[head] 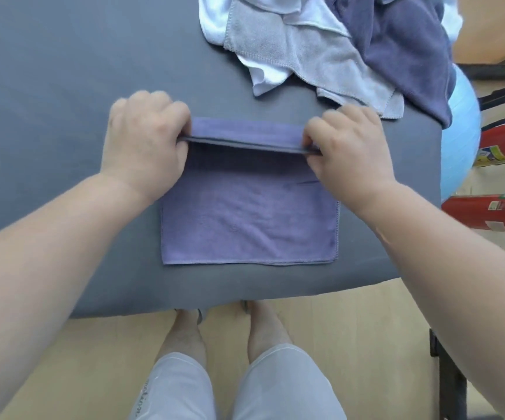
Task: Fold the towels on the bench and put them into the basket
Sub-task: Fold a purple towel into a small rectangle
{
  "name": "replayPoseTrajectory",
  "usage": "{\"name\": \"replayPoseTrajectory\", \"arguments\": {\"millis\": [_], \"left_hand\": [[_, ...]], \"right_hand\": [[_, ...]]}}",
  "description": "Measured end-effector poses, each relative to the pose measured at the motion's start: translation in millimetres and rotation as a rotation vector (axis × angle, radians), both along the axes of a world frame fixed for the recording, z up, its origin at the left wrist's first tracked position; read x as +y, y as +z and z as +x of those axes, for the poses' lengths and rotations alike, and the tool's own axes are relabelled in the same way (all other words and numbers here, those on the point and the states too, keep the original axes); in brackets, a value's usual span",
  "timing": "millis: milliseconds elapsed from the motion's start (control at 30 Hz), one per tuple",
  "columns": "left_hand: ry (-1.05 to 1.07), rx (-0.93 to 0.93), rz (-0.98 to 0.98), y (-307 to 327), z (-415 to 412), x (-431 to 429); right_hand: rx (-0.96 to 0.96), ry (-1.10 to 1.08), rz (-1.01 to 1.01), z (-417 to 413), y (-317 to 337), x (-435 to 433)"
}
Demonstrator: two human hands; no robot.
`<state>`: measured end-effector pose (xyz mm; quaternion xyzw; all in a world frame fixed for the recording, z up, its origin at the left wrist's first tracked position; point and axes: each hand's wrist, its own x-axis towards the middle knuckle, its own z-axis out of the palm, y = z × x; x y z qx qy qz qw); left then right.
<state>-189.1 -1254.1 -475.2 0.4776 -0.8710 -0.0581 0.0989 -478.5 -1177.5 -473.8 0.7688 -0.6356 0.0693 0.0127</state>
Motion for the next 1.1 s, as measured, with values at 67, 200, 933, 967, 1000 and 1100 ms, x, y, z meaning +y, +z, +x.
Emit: {"name": "replayPoseTrajectory", "arguments": {"millis": [67, 200, 933, 967, 1000, 1100], "left_hand": [[-0.043, 0.056, 0.025, -4, 12, 27], [-0.086, 0.119, 0.074, -13, 29, 75], [-0.225, -0.012, 0.283, -36, 56, 135], [-0.244, -0.030, 0.325, -35, 57, 135], [-0.245, -0.037, 0.357, -33, 57, 134], [-0.177, 0.041, 0.274, -22, 48, 123]], "right_hand": [[-0.012, 0.058, -0.012, 3, -2, 31], [-0.098, 0.051, 0.059, 9, -6, 86], [-0.036, -0.133, 0.349, 38, -24, 151], [-0.013, -0.134, 0.381, 40, -20, 149], [-0.010, -0.143, 0.402, 43, -16, 146], [-0.112, -0.197, 0.319, 57, -2, 123]]}}
